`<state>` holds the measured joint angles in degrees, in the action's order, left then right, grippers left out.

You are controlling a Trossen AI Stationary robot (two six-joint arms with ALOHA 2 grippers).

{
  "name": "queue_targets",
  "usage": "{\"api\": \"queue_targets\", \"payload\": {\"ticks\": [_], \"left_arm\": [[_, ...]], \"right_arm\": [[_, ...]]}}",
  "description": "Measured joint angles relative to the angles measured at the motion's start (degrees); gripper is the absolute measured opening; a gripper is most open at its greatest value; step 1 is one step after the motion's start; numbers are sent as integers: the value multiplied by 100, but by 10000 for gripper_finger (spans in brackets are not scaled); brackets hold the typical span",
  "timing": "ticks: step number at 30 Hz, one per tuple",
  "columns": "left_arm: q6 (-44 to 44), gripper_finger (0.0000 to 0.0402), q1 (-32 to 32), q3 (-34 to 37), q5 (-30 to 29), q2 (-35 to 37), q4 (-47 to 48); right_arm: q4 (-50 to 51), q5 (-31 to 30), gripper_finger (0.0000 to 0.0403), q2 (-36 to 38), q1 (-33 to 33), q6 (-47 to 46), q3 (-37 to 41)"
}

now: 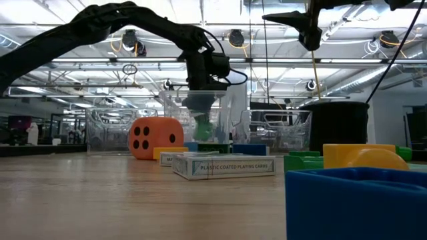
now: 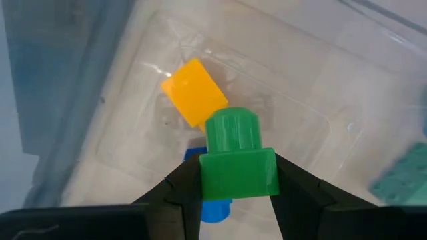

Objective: Pick & Place Toys
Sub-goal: Put the green two stud game piece into the middle transparent bin, then put the green four stud game piece into the middle transparent bin

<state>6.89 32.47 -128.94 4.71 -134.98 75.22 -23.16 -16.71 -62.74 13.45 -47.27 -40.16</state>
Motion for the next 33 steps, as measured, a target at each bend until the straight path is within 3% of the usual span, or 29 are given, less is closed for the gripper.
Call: {"api": "queue_targets", "payload": {"ticks": [5,14,19,26,33], "left_arm": [[16,154,-11,0,14,0,-35],[-271,245,-34,-1,-25,4,6],[-275,269,-72,-1,28,246,129],[-285,255,-90,-1,390,1187,-10],[-315,247,-70,-5,445,2596,-496]], "right_arm": [[-4,0,254,0,0,-1,0],[-4,2,254,0,0,-2,0],[-2,0,254,0,0,26,0],[-12,9,254,0,-164,188,0],[-76,7,254,1,-534,190,0]]}}
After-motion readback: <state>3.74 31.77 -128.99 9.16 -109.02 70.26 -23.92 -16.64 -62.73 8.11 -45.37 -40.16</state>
